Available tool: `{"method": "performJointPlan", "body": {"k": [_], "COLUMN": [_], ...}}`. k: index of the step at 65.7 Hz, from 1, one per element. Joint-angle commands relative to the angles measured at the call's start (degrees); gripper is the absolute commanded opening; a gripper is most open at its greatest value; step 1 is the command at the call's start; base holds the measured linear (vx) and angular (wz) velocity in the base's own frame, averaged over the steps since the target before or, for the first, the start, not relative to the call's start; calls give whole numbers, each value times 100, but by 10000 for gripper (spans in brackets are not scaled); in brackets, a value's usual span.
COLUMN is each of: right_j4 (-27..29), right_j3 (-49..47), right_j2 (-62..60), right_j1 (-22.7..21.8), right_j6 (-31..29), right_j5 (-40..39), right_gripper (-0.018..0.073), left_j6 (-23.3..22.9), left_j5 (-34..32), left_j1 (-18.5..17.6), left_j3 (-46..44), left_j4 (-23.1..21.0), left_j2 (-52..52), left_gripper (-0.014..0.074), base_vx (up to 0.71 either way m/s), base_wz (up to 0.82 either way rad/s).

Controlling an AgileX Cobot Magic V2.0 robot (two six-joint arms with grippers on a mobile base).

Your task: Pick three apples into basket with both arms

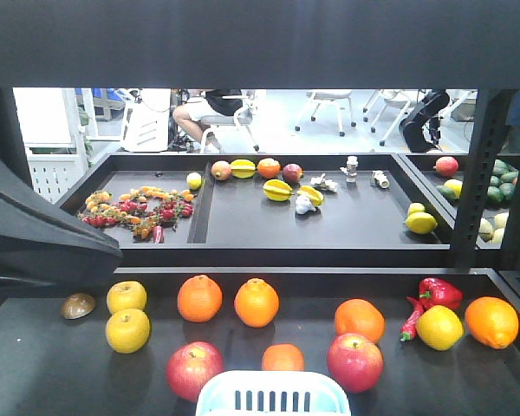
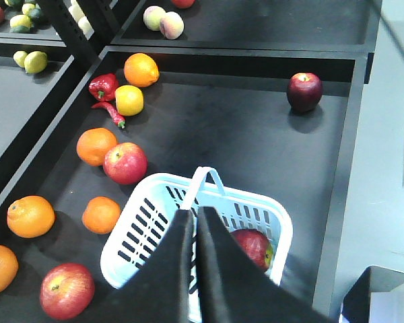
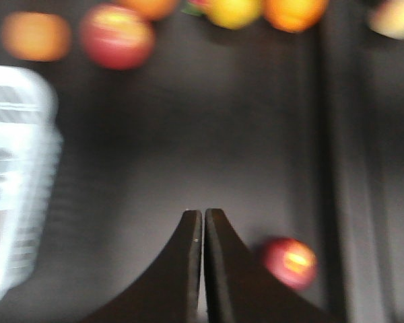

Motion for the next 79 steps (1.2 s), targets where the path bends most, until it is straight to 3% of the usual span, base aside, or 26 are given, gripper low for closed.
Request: {"method": "performJointPlan", "body": {"k": [1,7,12,24,42,49,55,63,71,79], "right_j4": [439,1446,1929,1231,988,977,1059,1305,1199,974], "right_j3": [-152,-152,-152,13,1982,2252,2354,2362,2362,2362], "right_j2": [236,489,618,837,807,807,807,807,807,874], "right_j1": [-1199,-2349,-2833,-2803,-2815,-2817,-2817,-2817,-2817,-2822], "right_j6": [-820,-975,-1074,-954,-1629,-1754,-1667,-1496,-1114,-797], "right_j5": [133,133,133,133,28,-15,8,-46,-422,-912], "right_gripper": [-1,-1,-1,-1,31,111,237,484,714,725], "left_j6": [-58,-58,-58,-58,-58,-58,-58,-58,-58,-58], "left_j5": [-192,-192,-192,-192,-192,-192,-192,-192,-192,-192], "left_j1": [-47,-47,-47,-47,-47,-47,-47,-47,-47,-47], "left_j3": [-156,-156,-156,-156,-156,-156,-156,-156,-156,-156], "left_j4": [-181,-181,-181,-181,-181,-181,-181,-181,-181,-181], "left_j2": [-95,-95,-95,-95,-95,-95,-95,-95,-95,-95], "left_gripper": [-8,-8,-8,-8,-8,-8,-8,-8,-8,-8], "base_vx": [0,0,0,0,0,0,0,0,0,0], "base_wz": [0,0,0,0,0,0,0,0,0,0]}}
